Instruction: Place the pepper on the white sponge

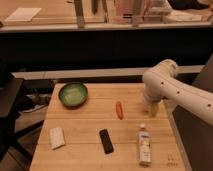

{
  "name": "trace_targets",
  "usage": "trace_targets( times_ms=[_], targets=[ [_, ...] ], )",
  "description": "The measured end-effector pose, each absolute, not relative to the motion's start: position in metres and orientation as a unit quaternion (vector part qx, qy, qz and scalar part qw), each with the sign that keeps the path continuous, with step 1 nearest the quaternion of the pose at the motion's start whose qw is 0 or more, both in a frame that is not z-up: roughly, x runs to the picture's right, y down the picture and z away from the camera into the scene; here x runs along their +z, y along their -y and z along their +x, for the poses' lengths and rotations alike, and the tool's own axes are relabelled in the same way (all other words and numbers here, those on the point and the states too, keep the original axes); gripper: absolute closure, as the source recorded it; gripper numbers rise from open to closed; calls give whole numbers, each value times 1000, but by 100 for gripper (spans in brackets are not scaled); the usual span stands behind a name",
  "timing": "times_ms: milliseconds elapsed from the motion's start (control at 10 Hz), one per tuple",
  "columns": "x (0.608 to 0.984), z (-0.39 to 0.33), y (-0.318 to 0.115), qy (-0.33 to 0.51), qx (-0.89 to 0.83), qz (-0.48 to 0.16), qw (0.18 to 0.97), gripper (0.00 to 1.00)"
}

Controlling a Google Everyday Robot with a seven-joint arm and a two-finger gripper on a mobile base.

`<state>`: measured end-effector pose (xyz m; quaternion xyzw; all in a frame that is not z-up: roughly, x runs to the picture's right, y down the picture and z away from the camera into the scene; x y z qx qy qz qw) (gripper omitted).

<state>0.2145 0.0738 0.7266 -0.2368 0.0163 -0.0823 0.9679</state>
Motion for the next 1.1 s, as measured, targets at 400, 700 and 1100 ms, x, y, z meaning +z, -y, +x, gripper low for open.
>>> trace_targets(
  times_ms=[400,700,1100],
  targets=[
    [742,205,-66,-11,-112,-225,968,20],
    [751,189,-59,-5,-133,-215,967,20],
    [766,178,-49,8,-160,-203,966,20]
  ],
)
